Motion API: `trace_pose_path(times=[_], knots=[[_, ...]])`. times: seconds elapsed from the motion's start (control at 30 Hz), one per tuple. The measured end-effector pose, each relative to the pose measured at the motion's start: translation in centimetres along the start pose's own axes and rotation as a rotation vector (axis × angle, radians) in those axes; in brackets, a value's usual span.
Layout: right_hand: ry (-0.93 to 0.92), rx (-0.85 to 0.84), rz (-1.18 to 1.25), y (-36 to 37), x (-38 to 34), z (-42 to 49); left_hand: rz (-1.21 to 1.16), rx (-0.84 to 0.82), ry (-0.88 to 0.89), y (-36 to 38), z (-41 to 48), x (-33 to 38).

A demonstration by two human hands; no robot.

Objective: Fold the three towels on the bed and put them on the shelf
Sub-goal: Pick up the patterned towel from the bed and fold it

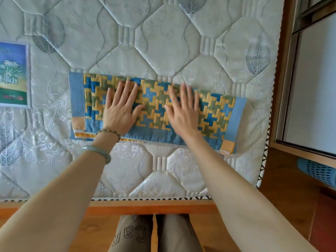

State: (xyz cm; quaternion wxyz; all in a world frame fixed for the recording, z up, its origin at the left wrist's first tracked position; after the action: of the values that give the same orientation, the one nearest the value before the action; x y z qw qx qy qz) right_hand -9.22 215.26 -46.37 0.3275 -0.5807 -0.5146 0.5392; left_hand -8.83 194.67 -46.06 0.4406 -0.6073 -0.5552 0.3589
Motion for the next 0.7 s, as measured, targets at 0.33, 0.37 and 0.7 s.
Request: trace_pose_path(times=[0.33,0.37,0.7], knots=[[0.365,0.064,-0.053,-3.7,12.1,-6.4,-0.325,0.045,-0.455,0.5,-4.4,-12.0],[0.352,0.106,-0.029,-4.1,10.2,-5.5,-0.368,0.05,-0.467,0.1,-4.6,-12.3],[-0.097,-0.096,0.067,2.3,-14.5,1.7,-0.68,-0.12,-0.71,-1.9,-2.0,-14.5]])
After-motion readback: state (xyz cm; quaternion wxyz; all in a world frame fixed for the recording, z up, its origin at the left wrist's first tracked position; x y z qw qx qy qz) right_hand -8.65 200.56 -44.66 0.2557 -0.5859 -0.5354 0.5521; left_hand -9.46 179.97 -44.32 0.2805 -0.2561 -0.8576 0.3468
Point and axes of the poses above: each hand's wrist, its own z-axis towards the middle knuckle, its own y-axis out of the palm, x = y × z, the point moved 5 cm from there along z, towards the middle knuckle, and after that the axes turned 9 degrees about z, right-handed, at the moved point
